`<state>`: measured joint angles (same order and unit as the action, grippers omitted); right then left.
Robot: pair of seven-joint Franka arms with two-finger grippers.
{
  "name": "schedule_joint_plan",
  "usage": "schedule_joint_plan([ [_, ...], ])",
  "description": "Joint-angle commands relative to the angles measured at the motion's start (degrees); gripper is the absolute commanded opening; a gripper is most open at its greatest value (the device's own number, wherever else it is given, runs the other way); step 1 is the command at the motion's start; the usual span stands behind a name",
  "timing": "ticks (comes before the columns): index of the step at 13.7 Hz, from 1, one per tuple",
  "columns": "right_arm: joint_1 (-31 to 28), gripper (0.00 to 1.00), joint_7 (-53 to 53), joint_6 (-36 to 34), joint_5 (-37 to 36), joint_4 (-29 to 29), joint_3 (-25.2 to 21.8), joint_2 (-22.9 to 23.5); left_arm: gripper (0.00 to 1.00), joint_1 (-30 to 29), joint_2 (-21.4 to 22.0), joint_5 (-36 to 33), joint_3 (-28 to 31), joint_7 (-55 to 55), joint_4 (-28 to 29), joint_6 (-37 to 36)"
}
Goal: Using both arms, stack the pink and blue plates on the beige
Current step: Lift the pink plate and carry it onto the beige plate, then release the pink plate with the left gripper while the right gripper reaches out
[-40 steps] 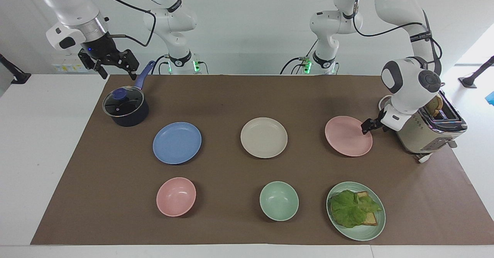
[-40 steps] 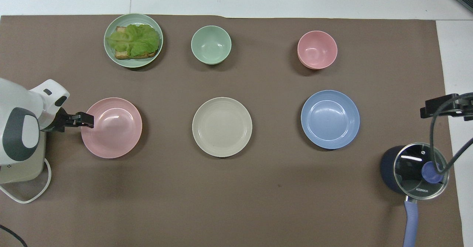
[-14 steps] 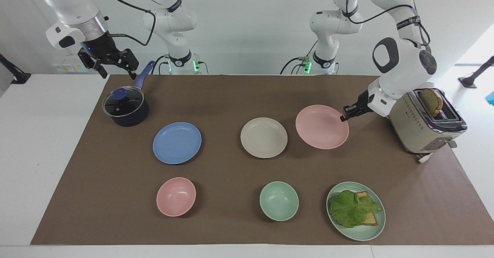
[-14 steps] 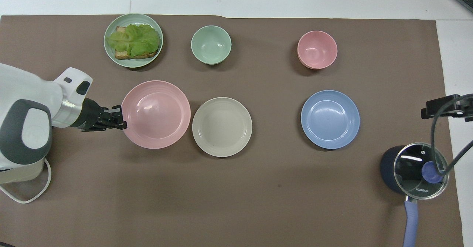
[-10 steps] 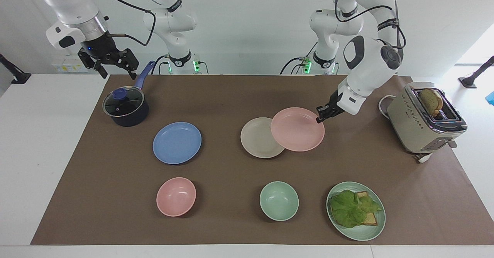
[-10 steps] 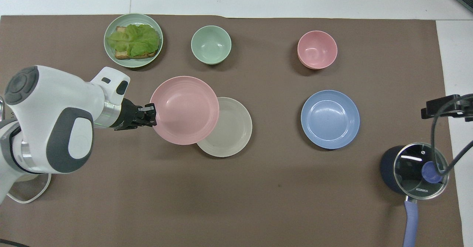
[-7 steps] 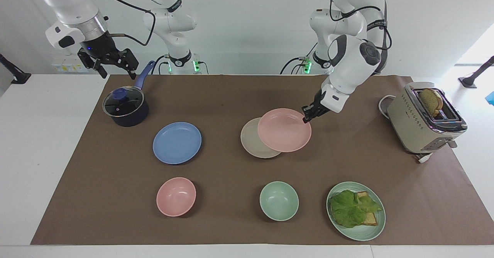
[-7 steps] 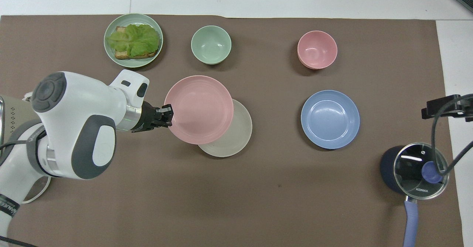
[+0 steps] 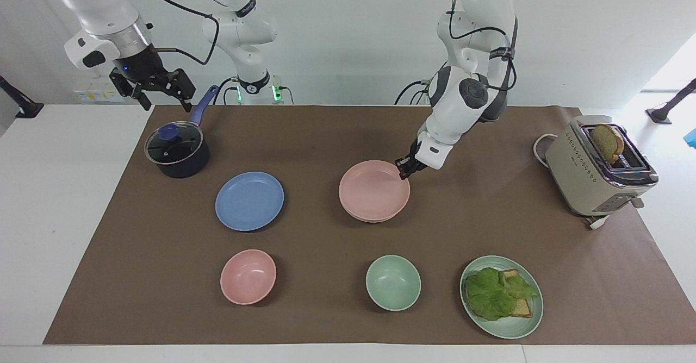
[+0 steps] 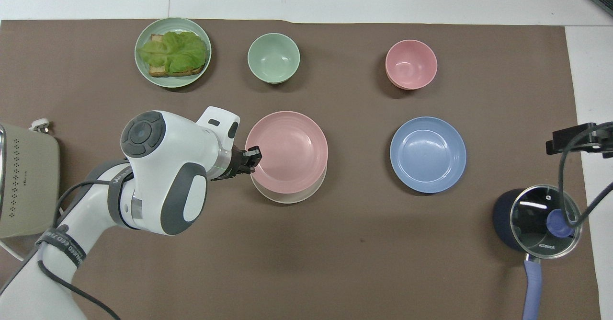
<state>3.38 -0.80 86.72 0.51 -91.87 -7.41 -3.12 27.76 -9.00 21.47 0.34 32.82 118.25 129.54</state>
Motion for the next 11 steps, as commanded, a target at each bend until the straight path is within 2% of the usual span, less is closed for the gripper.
schedule_joint_plan([
  [1,-0.5,1.00,0.0,0.5,-0.2,-1.9,0.1,-1.5,0.00,1.3,0.6,1.6,1.0,0.4,1.4,1.6],
  [3,-0.5,1.00,-0.1,0.5,-0.2,-1.9,0.2,-1.6,0.00,1.7,-0.8,1.6,1.0,0.5,1.5,2.7],
  [11,-0.5,1.00,-0.2,0.6,-0.2,-2.1,0.0,-1.5,0.00,1.5,-0.6,1.6,1.1,0.4,2.0,1.2],
])
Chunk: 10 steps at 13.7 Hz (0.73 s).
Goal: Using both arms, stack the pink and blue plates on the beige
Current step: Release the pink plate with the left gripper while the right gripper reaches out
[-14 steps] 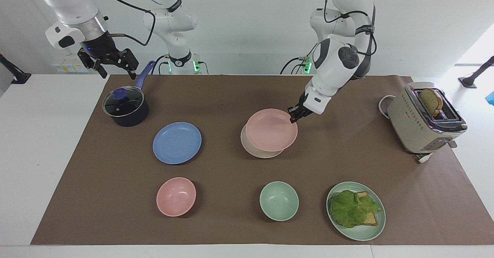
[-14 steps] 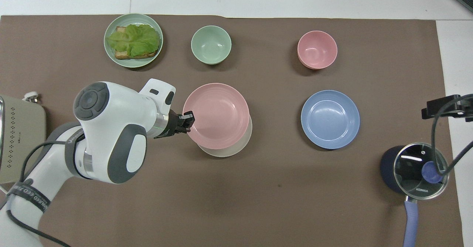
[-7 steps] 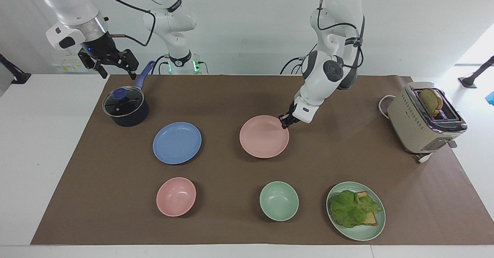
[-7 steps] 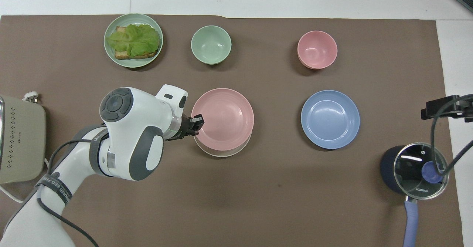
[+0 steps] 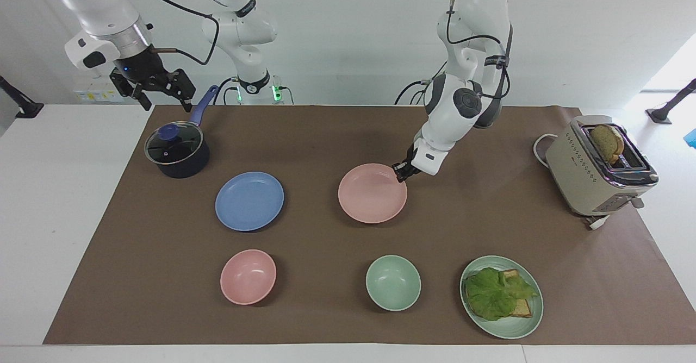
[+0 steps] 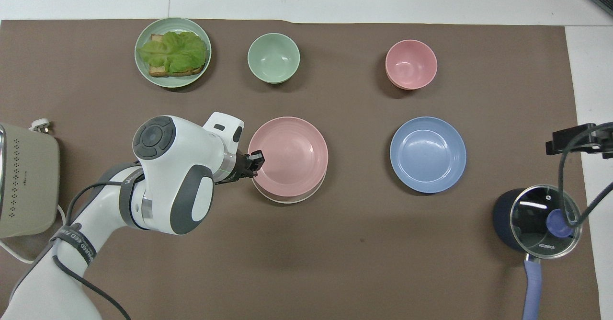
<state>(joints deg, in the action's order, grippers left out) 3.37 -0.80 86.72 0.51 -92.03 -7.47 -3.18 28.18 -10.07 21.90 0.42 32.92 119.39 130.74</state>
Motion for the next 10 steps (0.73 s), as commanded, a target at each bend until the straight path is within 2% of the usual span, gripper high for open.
schedule_joint_plan([
  [1,-0.5,1.00,-0.3,0.7,-0.2,-2.4,0.1,-1.5,0.00,1.1,0.7,1.2,1.0,0.1,1.1,0.0],
  [3,-0.4,1.00,-0.4,1.2,-0.1,-3.2,0.1,-1.5,0.00,1.1,0.7,1.2,1.0,-0.1,1.2,0.0],
  [4,-0.5,1.00,-0.4,2.4,-0.1,-4.7,0.1,-1.6,0.19,0.8,0.7,1.2,1.0,-0.5,1.1,-0.1],
  [5,-0.4,1.00,-0.3,4.7,-0.1,-6.0,0.1,-2.1,0.70,0.7,0.7,1.2,1.0,-0.6,1.1,-0.7],
  [6,-0.3,1.00,-0.3,6.2,-0.1,-7.0,0.1,-2.1,0.89,0.7,0.6,1.2,1.0,-0.6,1.1,-0.8],
  [7,-0.1,1.00,-0.4,7.1,-0.1,-8.2,0.1,-2.1,1.00,0.6,0.6,1.1,1.0,-0.6,1.1,-0.7],
  [10,0.1,1.00,-0.4,11.7,-0.1,-11.9,0.1,-1.4,1.00,0.6,0.5,1.0,1.1,-0.7,0.6,-0.8],
])
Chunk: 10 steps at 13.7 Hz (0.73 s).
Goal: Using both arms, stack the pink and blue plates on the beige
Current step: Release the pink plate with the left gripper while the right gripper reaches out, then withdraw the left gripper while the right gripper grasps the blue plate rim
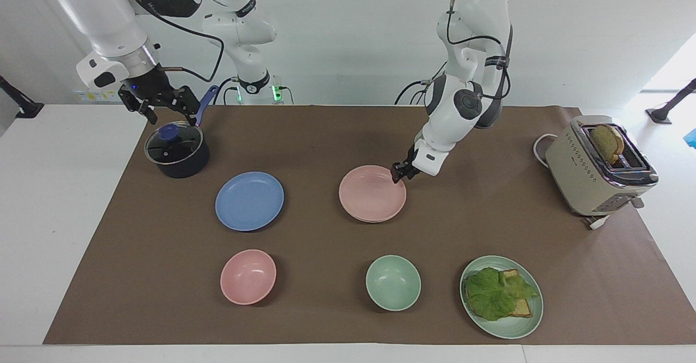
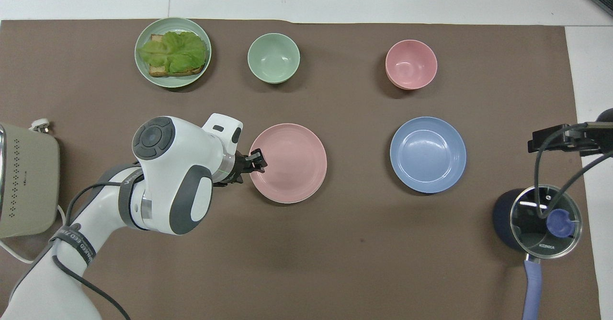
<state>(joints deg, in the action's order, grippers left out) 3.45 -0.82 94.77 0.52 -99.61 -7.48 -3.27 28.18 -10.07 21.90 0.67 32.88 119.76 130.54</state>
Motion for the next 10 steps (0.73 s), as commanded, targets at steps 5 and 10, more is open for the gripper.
schedule_joint_plan([
  [5,0.2,1.00,-0.1,14.0,1.2,-9.6,0.2,4.7,1.00,-0.5,0.7,-7.6,1.4,-0.5,-4.2,-4.6],
  [10,-0.1,1.00,0.2,25.9,3.0,-16.3,0.2,9.1,1.00,-9.9,1.5,-11.6,1.6,-8.7,-11.2,-14.1],
])
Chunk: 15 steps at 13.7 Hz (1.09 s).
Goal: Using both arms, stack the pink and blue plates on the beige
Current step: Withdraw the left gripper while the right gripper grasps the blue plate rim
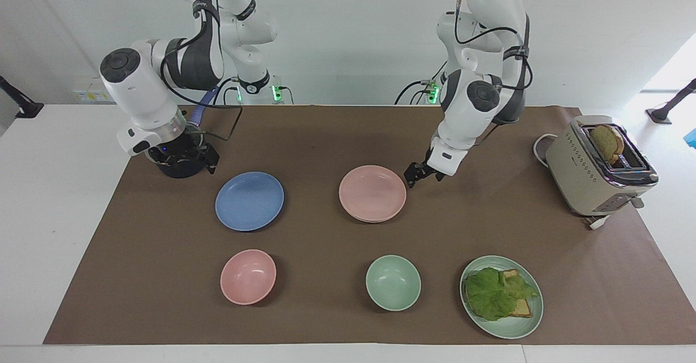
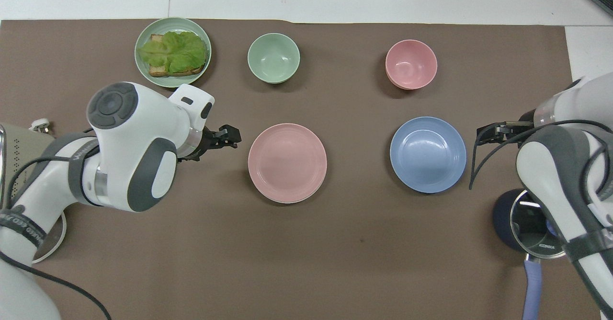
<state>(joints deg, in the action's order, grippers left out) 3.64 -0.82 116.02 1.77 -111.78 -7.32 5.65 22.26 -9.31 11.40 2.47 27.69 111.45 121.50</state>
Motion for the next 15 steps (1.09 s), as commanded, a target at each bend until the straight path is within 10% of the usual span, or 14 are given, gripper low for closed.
schedule_joint_plan([
  [1,-0.5,1.00,0.4,8.0,2.9,-6.0,0.0,1.1,1.00,-5.9,0.8,-1.5,-0.2,-4.9,-4.5,-7.6],
  [10,-2.4,1.00,7.6,16.9,12.9,-10.0,0.0,8.2,1.00,-17.2,1.7,-9.4,-0.2,-20.1,-9.8,-16.9],
  [12,-2.4,0.76,7.6,16.9,12.9,-10.0,0.0,8.3,1.00,-18.3,1.8,-10.9,-0.2,-23.0,-11.6,-19.1],
  [15,-2.5,0.08,7.5,16.8,15.0,-9.8,-0.1,8.7,1.00,-18.3,3.1,-12.7,-0.2,-23.1,-14.8,-23.1],
])
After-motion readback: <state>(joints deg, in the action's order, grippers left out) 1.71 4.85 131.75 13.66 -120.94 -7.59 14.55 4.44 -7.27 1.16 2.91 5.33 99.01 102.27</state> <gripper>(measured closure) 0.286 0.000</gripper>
